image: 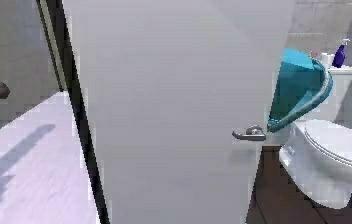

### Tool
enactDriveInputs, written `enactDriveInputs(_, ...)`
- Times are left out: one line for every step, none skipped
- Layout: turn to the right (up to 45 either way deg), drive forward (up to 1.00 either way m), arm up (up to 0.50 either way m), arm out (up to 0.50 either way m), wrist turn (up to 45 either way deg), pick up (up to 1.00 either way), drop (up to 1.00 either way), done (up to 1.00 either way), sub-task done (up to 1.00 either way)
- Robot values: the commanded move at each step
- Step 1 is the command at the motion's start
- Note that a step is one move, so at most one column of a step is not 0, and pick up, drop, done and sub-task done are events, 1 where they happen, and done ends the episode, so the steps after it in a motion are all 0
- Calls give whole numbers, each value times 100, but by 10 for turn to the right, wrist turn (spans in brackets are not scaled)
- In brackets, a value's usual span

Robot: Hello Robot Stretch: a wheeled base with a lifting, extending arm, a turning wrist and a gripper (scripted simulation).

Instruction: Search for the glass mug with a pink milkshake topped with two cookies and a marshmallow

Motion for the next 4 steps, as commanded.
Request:
enactDriveInputs(-450,0,0,0,0,0,0,0,0)
enactDriveInputs(-450,0,0,0,0,0,0,0,0)
enactDriveInputs(-120,0,0,0,0,0,0,0,0)
enactDriveInputs(-30,0,0,0,0,0,0,0,0)
